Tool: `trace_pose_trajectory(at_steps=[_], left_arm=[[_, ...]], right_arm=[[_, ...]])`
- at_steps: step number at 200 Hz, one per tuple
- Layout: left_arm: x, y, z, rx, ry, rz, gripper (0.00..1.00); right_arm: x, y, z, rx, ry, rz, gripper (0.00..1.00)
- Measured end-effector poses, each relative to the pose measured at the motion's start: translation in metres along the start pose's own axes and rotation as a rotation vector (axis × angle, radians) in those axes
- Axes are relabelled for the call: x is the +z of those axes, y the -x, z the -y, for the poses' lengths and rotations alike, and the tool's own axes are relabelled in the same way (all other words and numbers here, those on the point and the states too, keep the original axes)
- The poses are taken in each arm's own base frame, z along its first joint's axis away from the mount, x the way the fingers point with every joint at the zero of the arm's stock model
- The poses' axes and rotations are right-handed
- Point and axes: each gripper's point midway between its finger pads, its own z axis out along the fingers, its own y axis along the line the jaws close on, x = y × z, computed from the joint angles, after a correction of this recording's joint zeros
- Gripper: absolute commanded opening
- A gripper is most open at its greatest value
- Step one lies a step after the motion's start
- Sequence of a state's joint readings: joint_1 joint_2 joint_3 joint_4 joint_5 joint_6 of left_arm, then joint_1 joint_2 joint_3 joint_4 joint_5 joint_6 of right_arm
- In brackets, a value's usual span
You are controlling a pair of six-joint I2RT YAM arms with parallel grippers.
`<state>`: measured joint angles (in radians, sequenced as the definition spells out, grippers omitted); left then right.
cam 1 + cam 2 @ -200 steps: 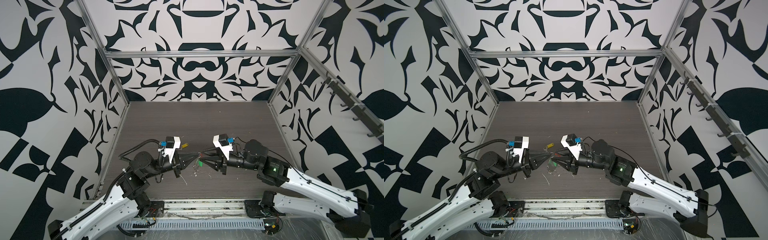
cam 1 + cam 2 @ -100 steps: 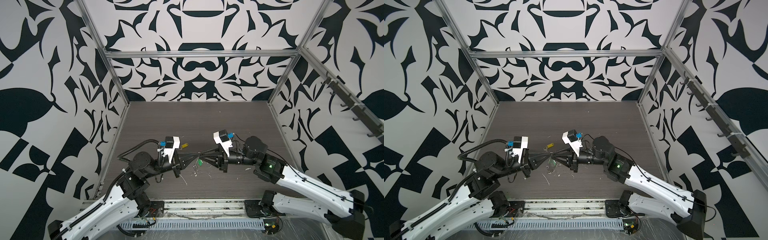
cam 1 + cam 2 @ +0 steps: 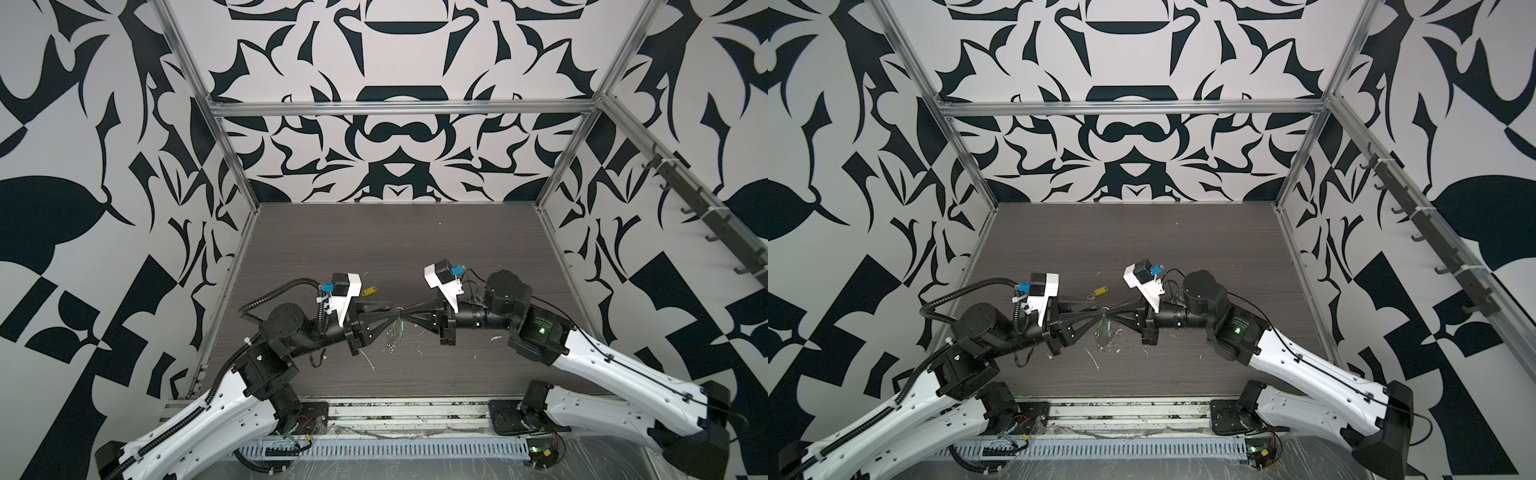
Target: Remove the keys from the keyring
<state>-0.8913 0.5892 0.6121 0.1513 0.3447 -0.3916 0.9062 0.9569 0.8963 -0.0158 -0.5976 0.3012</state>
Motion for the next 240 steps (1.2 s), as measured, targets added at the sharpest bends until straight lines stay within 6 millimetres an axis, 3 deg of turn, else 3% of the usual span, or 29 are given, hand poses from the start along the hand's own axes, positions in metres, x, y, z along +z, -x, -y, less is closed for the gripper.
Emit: trace_pose_trajectory(at_steps=[26, 61, 121, 175, 211, 225, 240], left_arm=[[-0.004, -0.001, 0.001, -0.025, 0.025, -0.048, 0.44], [0.001, 0.002, 0.006, -0.055, 0.023, -0.145, 0.34], [0.013, -0.026, 0.006, -0.122, -0.008, -0.342, 0.24], [0.016, -0.037, 0.009, -0.154, -0.035, -0.402, 0.22], [0.018, -0.042, 0.006, -0.168, -0.031, -0.424, 0.11], [0.018, -0.043, 0.006, -0.169, -0.029, -0.425, 0.0], [0.017, -0.042, 0.006, -0.147, -0.029, -0.419, 0.0]], right_arm=[[-0.007, -0.002, 0.001, 0.01, -0.017, -0.081, 0.0], [-0.008, -0.005, -0.006, -0.004, 0.016, -0.196, 0.0], [-0.003, -0.03, -0.004, 0.033, 0.054, -0.365, 0.0], [-0.006, -0.032, -0.005, 0.034, 0.056, -0.383, 0.0], [-0.007, -0.032, -0.005, 0.039, 0.053, -0.386, 0.0], [-0.006, -0.032, -0.005, 0.041, 0.055, -0.386, 0.0], [-0.007, -0.031, -0.005, 0.051, 0.059, -0.385, 0.0]])
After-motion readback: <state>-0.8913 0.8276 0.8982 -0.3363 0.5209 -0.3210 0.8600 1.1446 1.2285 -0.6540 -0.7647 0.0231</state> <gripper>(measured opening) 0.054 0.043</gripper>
